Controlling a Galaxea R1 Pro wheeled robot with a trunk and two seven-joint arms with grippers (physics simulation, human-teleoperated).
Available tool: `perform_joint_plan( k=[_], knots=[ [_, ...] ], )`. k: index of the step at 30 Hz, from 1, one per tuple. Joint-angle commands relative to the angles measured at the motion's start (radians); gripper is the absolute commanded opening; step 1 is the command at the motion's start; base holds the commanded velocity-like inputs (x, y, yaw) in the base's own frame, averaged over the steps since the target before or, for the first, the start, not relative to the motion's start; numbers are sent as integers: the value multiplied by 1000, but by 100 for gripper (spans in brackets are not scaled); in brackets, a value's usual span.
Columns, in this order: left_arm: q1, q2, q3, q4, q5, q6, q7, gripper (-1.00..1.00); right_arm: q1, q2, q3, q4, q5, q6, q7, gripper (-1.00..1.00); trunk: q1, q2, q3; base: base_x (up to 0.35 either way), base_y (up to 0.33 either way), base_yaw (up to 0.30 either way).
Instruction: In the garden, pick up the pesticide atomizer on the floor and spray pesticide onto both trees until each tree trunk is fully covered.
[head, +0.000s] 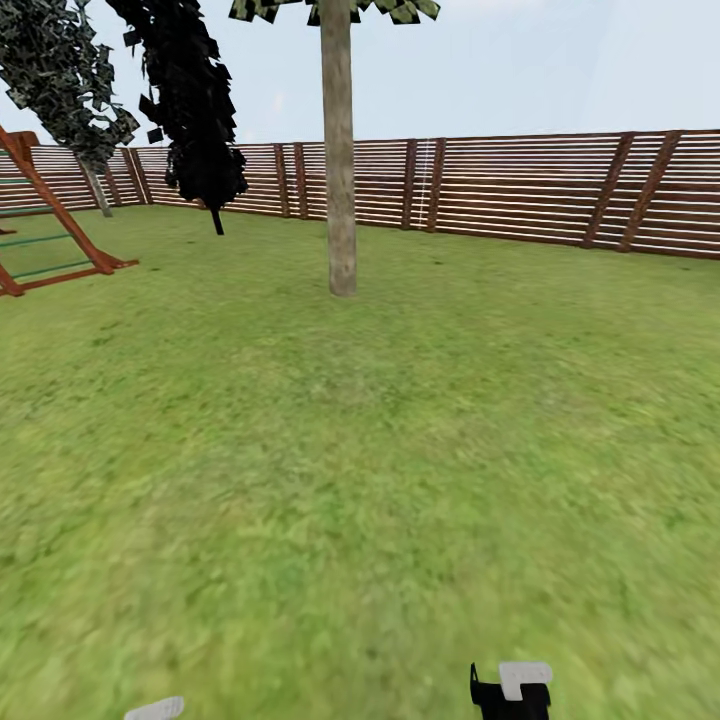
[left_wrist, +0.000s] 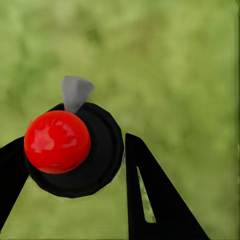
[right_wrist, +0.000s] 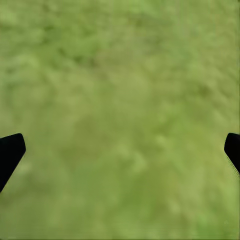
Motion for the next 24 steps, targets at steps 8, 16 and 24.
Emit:
perform_joint_plan(
  k=[8, 16, 24],
  knots=[
    [0, 0, -8, 1, 9, -3, -1, -100, -1, 1, -8, 1, 11, -3, -3, 100, 0, 0, -1, 340, 0, 0],
    [0, 0, -8, 0, 9, -3, -1, -100, -1, 1, -8, 1, 11, -3, -3, 100, 0, 0, -1, 340, 0, 0],
    [0, 0, -8, 1, 9, -2, -1, -100, -1, 1, -8, 1, 11, -3, -3, 100, 0, 0, -1, 340, 0, 0]
  ],
)
